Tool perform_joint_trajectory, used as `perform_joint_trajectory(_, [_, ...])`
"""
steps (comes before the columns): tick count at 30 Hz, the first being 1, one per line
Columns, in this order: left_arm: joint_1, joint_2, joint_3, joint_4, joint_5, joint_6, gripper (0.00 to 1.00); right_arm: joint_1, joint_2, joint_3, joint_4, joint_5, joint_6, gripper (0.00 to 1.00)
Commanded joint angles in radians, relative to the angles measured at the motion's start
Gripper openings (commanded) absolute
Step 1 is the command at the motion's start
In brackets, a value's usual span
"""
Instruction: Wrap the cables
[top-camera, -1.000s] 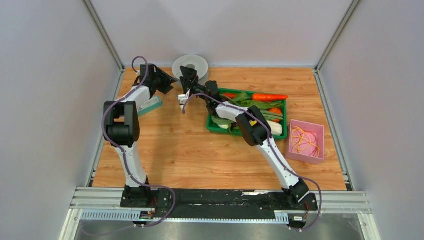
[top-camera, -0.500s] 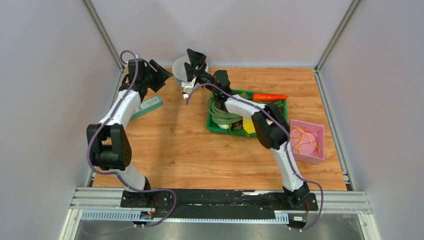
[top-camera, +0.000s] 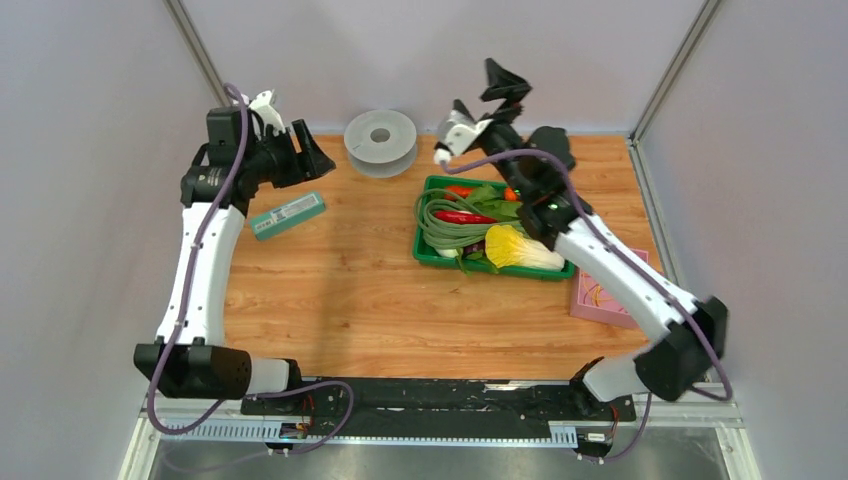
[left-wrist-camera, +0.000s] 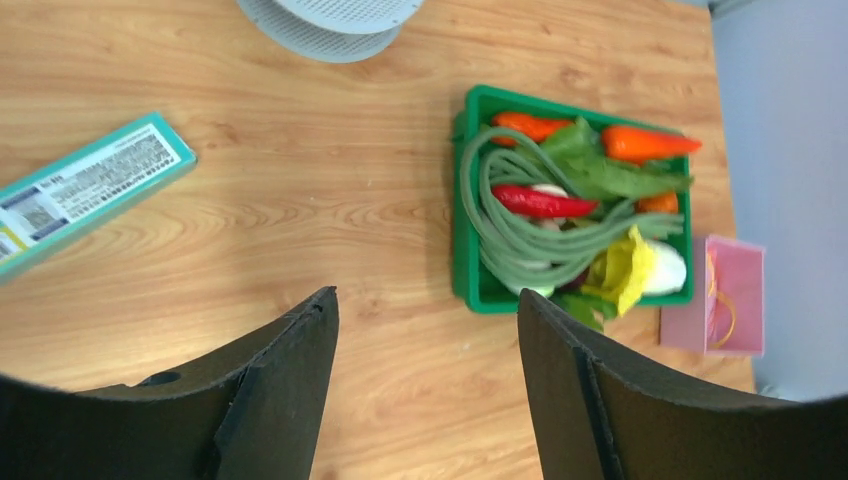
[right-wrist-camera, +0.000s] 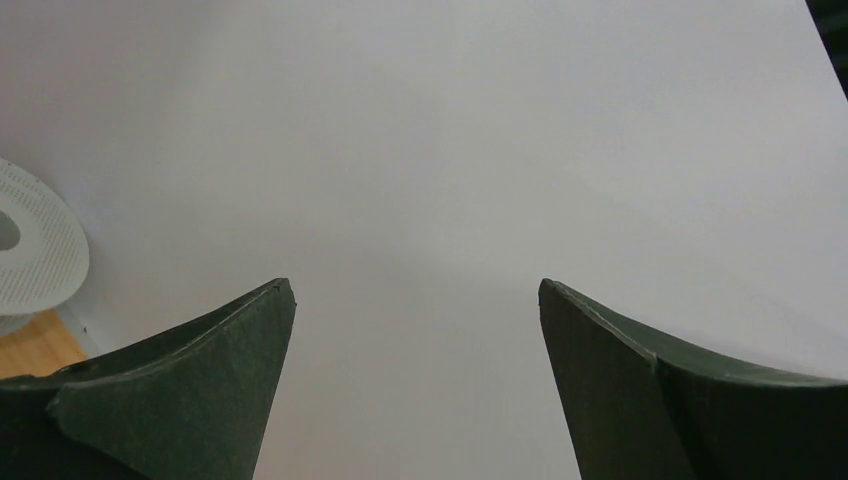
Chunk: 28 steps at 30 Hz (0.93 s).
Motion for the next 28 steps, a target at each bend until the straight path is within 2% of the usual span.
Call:
perform_joint_trajectory(1, [-0.003,-0.073,0.145,-0.298,0.099,0.318,0.74,-0.022,-0.245,-0.029,-0.452,0.246,0.315,1.0])
perform_joint_trajectory(6, [-0.008,-0.158,0.127,-0.435,0.069,0.53,0.75,-0.07,-0.44,-0.041,-0.848,0.347,0.651,1.0])
perform_joint_trajectory(8, [-0.026,-0.196,0.074,-0.471,-0.007,0.581,0.75,-0.14,-0.546,-0.131,-0.916,0.271,0.763,1.0])
perform_joint_trajectory(12, [-0.04,-0.328,-0.127,-0.408,-0.127,0.592,0.75,-0.255,-0.719,-0.287,-1.022,0.242,0.909,1.0])
perform_joint_trajectory(16, [-0.048,-0.417,-0.247,-0.408,-0.15,0.593,0.76,-0.343,-0.842,-0.377,-1.079,0.225,0.974,1.0])
perform_joint_trajectory(21, [-0.071,-0.469,-0.31,-0.434,-0.212,0.606,0.77,-0.427,-0.913,-0.408,-1.08,0.22,0.986,1.0])
perform_joint_trajectory(28, [-0.086,-0.494,-0.293,-0.442,-0.209,0.62,0.77,-0.45,-0.945,-0.413,-1.08,0.217,0.994,1.0])
